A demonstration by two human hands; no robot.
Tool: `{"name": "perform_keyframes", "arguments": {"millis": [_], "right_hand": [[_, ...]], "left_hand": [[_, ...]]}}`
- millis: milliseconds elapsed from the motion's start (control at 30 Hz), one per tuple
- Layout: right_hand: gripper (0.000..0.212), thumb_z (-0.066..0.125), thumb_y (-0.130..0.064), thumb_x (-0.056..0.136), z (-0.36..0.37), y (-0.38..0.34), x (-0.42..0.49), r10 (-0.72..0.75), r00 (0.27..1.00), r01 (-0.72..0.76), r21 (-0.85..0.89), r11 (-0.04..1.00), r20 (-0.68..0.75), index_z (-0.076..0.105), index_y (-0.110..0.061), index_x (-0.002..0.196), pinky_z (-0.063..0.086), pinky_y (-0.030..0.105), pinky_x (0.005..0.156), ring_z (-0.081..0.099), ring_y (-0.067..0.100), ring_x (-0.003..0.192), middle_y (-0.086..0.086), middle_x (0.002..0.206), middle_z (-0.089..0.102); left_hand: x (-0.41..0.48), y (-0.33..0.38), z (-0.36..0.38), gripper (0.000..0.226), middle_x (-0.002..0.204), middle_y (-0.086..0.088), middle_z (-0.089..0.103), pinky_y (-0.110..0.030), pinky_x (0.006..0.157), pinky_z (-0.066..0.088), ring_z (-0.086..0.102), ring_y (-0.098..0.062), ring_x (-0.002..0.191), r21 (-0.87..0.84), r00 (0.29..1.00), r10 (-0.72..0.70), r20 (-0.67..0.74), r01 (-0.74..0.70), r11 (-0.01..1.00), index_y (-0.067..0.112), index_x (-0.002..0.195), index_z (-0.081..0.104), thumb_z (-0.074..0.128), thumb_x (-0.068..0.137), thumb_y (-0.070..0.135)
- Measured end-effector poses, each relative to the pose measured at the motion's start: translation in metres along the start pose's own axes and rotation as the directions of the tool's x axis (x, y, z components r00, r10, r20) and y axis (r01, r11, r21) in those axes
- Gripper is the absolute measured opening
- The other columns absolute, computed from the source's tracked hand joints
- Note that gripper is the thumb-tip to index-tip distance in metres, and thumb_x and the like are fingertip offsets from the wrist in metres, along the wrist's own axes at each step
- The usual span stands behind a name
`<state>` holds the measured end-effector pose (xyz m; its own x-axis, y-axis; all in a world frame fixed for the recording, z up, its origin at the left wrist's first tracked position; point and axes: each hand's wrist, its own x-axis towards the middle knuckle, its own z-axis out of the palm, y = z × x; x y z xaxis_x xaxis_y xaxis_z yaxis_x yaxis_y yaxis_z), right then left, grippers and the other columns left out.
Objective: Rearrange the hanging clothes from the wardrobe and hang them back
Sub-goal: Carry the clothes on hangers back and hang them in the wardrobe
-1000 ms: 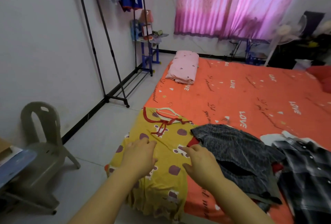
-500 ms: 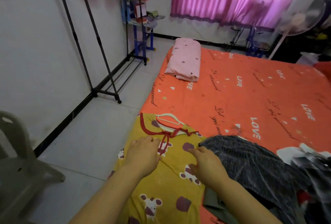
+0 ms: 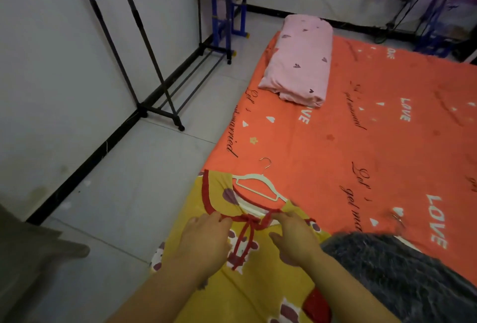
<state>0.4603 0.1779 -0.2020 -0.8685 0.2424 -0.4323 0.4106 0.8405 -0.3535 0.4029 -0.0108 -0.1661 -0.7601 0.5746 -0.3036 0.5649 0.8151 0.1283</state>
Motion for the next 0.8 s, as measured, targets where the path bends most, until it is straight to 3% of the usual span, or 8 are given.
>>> {"name": "perform_keyframes", "arguments": {"millis": [100,233,433,600,800], "right_hand": [[0.039,0.053,-0.021,0.09,0.012,0.017,0.064,0.005,0.999,-0.005,0.009,1.0,0.047,0.052,-0.014,0.128,0.042,0.034,0.095,0.049,0.025,0.116,0.01,0.125,0.054],[0.05,0.053,-0.02,0.091,0.035,0.039,0.137,0.042,0.996,-0.042,0.004,0.999,0.076,0.041,-0.016,0.139,0.039,0.033,0.098,0.047,0.029,0.119,0.012,0.131,0.046],[0.053,0.043,-0.011,0.088,0.067,0.064,0.211,0.074,0.997,-0.074,-0.014,0.997,-0.014,0.035,-0.022,0.139,0.043,0.041,0.093,0.05,0.035,0.108,0.013,0.119,0.047],[0.057,0.037,-0.005,0.088,0.086,0.071,0.231,0.1,0.99,-0.103,-0.024,0.994,-0.095,0.028,-0.019,0.142,0.039,0.04,0.089,0.047,0.035,0.106,0.014,0.117,0.046],[0.058,0.039,-0.005,0.088,0.069,0.054,0.195,0.017,0.971,0.028,0.184,0.983,-0.238,0.034,-0.028,0.141,0.042,0.035,0.077,0.053,0.031,0.09,0.0,0.103,0.035]], "left_hand": [[0.043,-0.006,0.018,0.044,0.131,0.003,0.049,-0.032,0.099,0.037,0.047,-0.016,0.116,-0.013,1.0,-0.009,0.024,0.009,1.0,0.026,0.135,0.039,0.05,0.093,0.037],[0.082,-0.011,0.052,0.044,0.132,0.004,0.048,-0.031,0.099,0.036,0.046,-0.015,0.116,-0.075,0.995,0.002,0.095,0.005,0.997,0.027,0.135,0.037,0.048,0.094,0.035],[0.097,-0.025,0.104,0.04,0.132,0.01,0.046,-0.028,0.1,0.031,0.044,-0.012,0.117,-0.123,0.971,-0.003,0.239,0.033,0.992,0.034,0.131,0.041,0.049,0.091,0.032],[0.1,-0.039,0.123,0.046,0.135,0.007,0.041,-0.03,0.104,0.028,0.038,-0.015,0.123,-0.105,0.95,-0.021,0.312,0.057,0.993,0.031,0.137,0.033,0.046,0.093,0.031],[0.095,-0.043,0.104,0.049,0.143,0.007,0.036,-0.028,0.107,0.026,0.036,-0.013,0.127,-0.12,0.971,-0.076,0.227,0.105,0.987,0.029,0.143,0.026,0.041,0.097,0.032]]}}
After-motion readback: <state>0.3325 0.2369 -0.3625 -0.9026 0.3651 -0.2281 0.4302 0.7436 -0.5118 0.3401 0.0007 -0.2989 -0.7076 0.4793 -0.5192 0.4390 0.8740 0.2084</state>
